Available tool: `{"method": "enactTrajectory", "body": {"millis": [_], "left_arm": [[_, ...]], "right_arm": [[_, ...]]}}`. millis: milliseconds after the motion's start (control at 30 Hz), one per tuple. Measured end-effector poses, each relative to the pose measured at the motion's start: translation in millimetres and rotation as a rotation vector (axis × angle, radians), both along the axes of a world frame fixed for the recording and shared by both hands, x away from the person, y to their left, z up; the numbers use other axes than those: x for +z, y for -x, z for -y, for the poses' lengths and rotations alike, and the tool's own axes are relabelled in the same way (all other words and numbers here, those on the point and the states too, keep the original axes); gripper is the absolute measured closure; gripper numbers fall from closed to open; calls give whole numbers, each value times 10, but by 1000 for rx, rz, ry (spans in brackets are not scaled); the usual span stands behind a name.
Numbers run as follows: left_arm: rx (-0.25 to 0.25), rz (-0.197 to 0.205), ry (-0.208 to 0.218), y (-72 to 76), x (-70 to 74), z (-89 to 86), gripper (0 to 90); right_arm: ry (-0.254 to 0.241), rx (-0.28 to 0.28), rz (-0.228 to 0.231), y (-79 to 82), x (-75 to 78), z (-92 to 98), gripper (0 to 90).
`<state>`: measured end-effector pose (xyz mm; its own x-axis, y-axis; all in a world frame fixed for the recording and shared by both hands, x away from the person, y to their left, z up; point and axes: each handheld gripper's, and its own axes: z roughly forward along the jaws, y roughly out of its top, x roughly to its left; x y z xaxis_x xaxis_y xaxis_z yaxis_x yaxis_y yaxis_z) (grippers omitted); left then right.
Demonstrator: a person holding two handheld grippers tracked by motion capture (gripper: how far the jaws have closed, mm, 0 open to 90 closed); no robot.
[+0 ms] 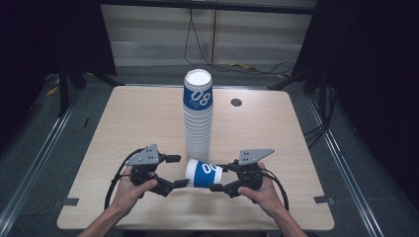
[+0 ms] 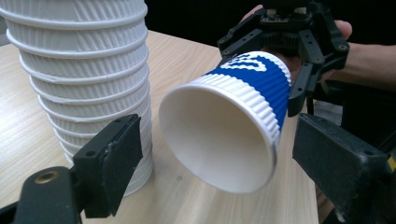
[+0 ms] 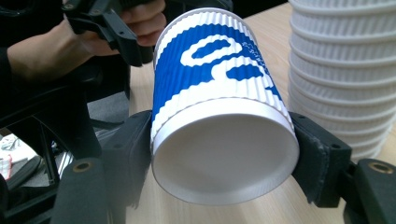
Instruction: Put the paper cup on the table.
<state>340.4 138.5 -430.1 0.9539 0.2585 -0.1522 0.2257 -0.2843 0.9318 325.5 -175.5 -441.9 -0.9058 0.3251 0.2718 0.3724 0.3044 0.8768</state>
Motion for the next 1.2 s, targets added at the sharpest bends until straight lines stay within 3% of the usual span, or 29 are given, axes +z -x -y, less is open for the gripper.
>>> {"method": "enactTrajectory", "body": {"millis": [200,367,467,633,900,1033,1200], "left_arm": [[-31,-8,55,17,6,22,155],[-29,-4,54,25,4,41,155],[-32,-21,59,21,-13,61,151],[-1,-25,66,45,-8,111,114],[-16,-45,52,26,-69,160,23],[-21,-70,60,14,-96,159,18],[-39,-69,71,13,-102,167,21]], "right_arm": [[-38,10,10,13,-2,-30,291],[-89,24,12,23,27,-27,291],[-101,28,10,30,33,-33,291],[-112,33,3,26,33,-40,292],[-119,49,8,37,37,-61,293],[-116,48,5,37,34,-74,293],[-117,56,4,39,34,-90,293]]}}
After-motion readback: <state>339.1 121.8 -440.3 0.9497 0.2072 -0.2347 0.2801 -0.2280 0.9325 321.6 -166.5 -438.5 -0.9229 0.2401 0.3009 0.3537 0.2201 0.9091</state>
